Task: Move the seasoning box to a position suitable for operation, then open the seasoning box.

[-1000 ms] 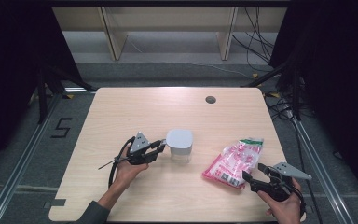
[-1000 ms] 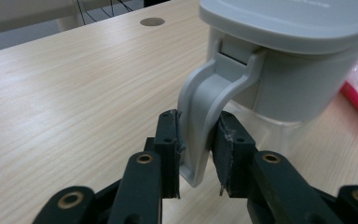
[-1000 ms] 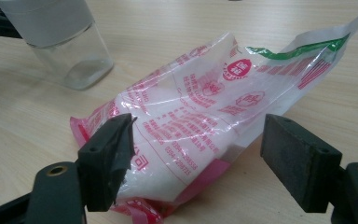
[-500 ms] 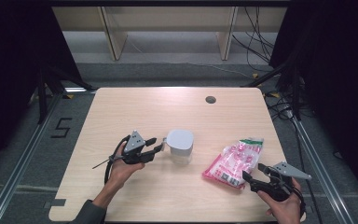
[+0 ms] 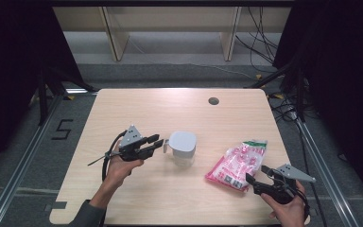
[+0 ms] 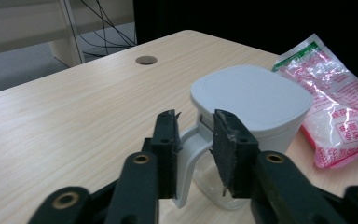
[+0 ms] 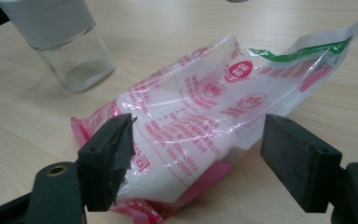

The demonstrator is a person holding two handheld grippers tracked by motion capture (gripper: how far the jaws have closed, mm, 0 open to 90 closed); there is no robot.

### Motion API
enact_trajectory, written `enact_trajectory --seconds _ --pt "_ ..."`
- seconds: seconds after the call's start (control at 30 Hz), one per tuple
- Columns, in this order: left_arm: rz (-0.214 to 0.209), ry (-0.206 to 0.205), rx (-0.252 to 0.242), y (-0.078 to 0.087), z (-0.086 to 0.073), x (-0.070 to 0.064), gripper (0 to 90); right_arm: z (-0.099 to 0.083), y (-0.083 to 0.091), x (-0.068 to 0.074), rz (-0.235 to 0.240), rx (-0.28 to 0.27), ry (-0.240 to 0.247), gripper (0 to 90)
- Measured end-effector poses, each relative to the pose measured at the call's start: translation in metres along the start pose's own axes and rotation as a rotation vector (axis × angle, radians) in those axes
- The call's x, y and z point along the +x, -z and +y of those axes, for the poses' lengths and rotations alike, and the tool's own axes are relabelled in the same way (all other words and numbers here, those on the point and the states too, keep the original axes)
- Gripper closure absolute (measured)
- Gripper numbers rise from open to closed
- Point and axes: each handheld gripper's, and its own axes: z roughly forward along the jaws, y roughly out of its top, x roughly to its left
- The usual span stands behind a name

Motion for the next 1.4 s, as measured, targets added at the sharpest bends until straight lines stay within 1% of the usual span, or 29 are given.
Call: enact_trajectory --seconds 0.07,0.1,0.13,0.17,0.2,0.23,0.3,0.33,0.4,0.5,0.6,0.63,0.73,0.77,0.83,0.87,0.9,0.93,0.97,1.0,1.03,1.07,1.13,1.17,1.23,1.27,1.3,1.33,1.4 --pt "-0.007 -0.014 0.001 -0.002 0.002 -0.002 77.9 0.000 0.000 0.000 -0.003 -0.002 -0.004 26.6" --pt "-0.009 -0.021 0.003 -0.003 0.003 -0.002 77.9 0.000 0.000 0.000 -0.003 -0.002 -0.004 26.6" --pt "-0.002 -0.016 0.007 -0.004 0.003 -0.004 80.6 0.000 0.000 0.001 -0.013 0.007 -0.005 26.6" --pt "-0.006 -0.026 0.011 -0.004 0.004 -0.004 83.2 0.000 0.000 0.002 -0.009 0.014 -0.020 26.7" --pt "-0.007 -0.023 0.010 -0.005 0.004 -0.004 85.0 -0.001 0.000 0.000 -0.011 0.003 -0.002 26.6" --pt "-0.009 -0.014 0.006 -0.006 0.005 -0.004 86.5 -0.001 0.000 0.000 0.000 0.001 -0.009 26.7" --pt "-0.015 -0.015 0.008 -0.007 0.007 -0.003 88.0 -0.001 -0.001 -0.002 -0.010 0.002 0.016 26.6" --pt "-0.014 -0.019 0.010 -0.007 0.008 -0.003 88.7 -0.001 -0.001 0.000 -0.002 0.005 -0.012 26.6" --pt "-0.018 -0.024 0.011 -0.009 0.009 -0.003 88.8 -0.001 0.000 0.001 0.002 0.010 -0.021 26.6" --pt "-0.019 -0.021 0.019 -0.012 0.009 -0.004 88.8 -0.001 0.000 0.000 0.000 0.013 -0.014 26.6" --pt "-0.029 -0.021 0.015 -0.015 0.010 -0.006 88.7 -0.001 -0.002 -0.003 -0.014 -0.017 0.040 26.6" --pt "-0.027 -0.025 0.016 -0.015 0.011 -0.007 88.7 -0.001 -0.001 0.000 -0.001 -0.002 -0.004 26.6" --pt "-0.027 -0.035 0.017 -0.017 0.013 -0.007 88.8 -0.001 -0.004 -0.001 -0.011 -0.007 0.035 26.7" --pt "-0.029 -0.030 0.020 -0.017 0.014 -0.007 88.8 0.000 -0.004 -0.001 -0.008 -0.008 0.036 26.6" --pt "-0.029 -0.038 0.017 -0.019 0.016 -0.007 88.9 0.000 -0.003 0.001 -0.007 0.007 0.010 26.6" --pt "-0.026 -0.031 0.021 -0.019 0.017 -0.007 88.9 0.000 -0.003 -0.002 -0.005 0.005 0.033 26.6" --pt "-0.026 -0.039 0.023 -0.020 0.017 -0.007 88.9 0.000 -0.003 -0.002 -0.005 0.003 0.035 26.6" --pt "-0.031 -0.030 0.022 -0.022 0.018 -0.008 88.9 0.000 -0.003 -0.002 -0.003 -0.006 0.032 26.6" --pt "-0.030 -0.047 0.026 -0.022 0.019 -0.008 88.9 0.000 -0.002 -0.001 0.009 -0.004 0.021 26.6" --pt "-0.030 -0.034 0.028 -0.023 0.019 -0.009 88.9 0.000 -0.002 -0.002 -0.004 -0.009 0.038 26.6" --pt "-0.028 -0.050 0.031 -0.023 0.019 -0.008 88.9 0.000 -0.002 -0.003 -0.007 -0.011 0.051 26.6" --pt "-0.027 -0.049 0.030 -0.024 0.020 -0.008 88.9 -0.001 -0.004 0.001 -0.006 -0.012 0.012 26.6" --pt "-0.030 -0.039 0.029 -0.024 0.020 -0.008 88.9 0.000 -0.003 0.001 -0.013 -0.015 0.029 26.7" --pt "-0.028 -0.043 0.032 -0.024 0.020 -0.007 88.9 0.000 -0.002 0.003 -0.010 0.000 0.002 26.6" --pt "-0.028 -0.034 0.033 -0.025 0.019 -0.006 88.9 0.000 -0.002 0.003 -0.012 0.003 0.003 26.6" --pt "-0.027 -0.035 0.034 -0.026 0.019 -0.006 88.9 0.000 -0.003 0.001 -0.015 -0.015 0.041 26.6" --pt "-0.033 -0.043 0.037 -0.026 0.019 -0.005 88.9 0.000 -0.003 0.001 -0.015 -0.015 0.041 26.6" --pt "-0.026 -0.034 0.039 -0.027 0.019 -0.006 88.9 0.000 -0.002 0.003 -0.012 -0.008 0.017 26.6" --pt "-0.036 -0.044 0.038 -0.029 0.020 -0.006 88.9 0.000 -0.003 0.004 -0.011 -0.003 0.015 26.6"
